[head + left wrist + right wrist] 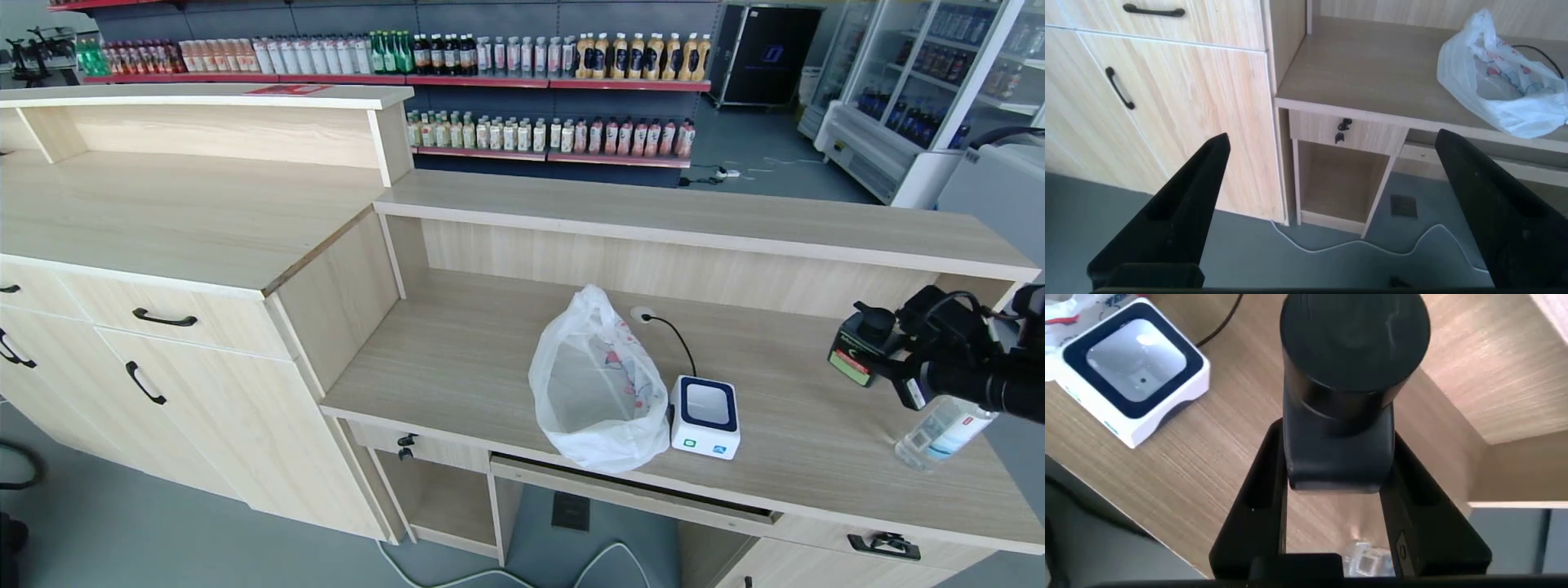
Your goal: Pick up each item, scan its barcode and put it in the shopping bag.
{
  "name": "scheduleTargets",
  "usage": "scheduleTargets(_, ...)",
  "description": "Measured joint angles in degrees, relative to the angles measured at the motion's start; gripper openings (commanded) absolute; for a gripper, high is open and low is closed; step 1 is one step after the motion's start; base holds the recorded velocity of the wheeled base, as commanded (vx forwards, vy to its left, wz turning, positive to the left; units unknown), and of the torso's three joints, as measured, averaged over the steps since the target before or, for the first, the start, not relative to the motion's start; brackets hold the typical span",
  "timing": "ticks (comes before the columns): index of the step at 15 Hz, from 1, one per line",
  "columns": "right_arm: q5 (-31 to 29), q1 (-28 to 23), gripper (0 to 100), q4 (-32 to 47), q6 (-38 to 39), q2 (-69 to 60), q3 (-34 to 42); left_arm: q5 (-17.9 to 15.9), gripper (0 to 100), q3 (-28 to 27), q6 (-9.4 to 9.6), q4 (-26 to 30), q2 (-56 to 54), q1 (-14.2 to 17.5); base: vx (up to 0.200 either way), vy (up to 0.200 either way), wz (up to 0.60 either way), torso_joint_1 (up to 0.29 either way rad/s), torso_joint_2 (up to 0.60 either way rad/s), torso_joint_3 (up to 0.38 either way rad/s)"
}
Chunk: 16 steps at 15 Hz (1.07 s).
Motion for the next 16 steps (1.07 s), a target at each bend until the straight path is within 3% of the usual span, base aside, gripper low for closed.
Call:
scheduleTargets(2, 5.83, -2.11, 0, -0.99, -0.94, -2.07, 0.96, 0.00, 100, 0.00, 0.00, 0.00, 0.00, 0.02, 0.000, 0.000, 0.60, 0.002, 0.00, 0.000)
scheduleTargets(4, 6.05, -2.80, 0, -1.89, 0.30, -3.34, 1.12, 0.00, 100, 0.00, 0.00, 0.00, 0.00, 0.00, 0.000, 0.000, 0.60, 0.005, 0.00, 0.005)
scheduleTargets(7, 4.71, 0.21, 0, -3.07, 4.11, -4.13, -0.22, 0.02, 100, 0.00, 0.00, 0.00, 0.00, -0.02, 0.000, 0.000, 0.60, 0.014, 0.01, 0.001)
scheduleTargets(11, 3.85, 7.91, 0, -2.99, 13.68, -0.59, -3.18, 0.00, 100, 0.00, 0.00, 0.00, 0.00, 0.05, 0.000, 0.000, 0.00, 0.000, 0.00, 0.000)
scheduleTargets(16, 3.74, 13.68, 0, -5.89, 20.91, 11.11, -7.89, 0.02, 100, 0.00, 0.00, 0.00, 0.00, -0.05, 0.000, 0.000, 0.00, 0.000, 0.00, 0.000)
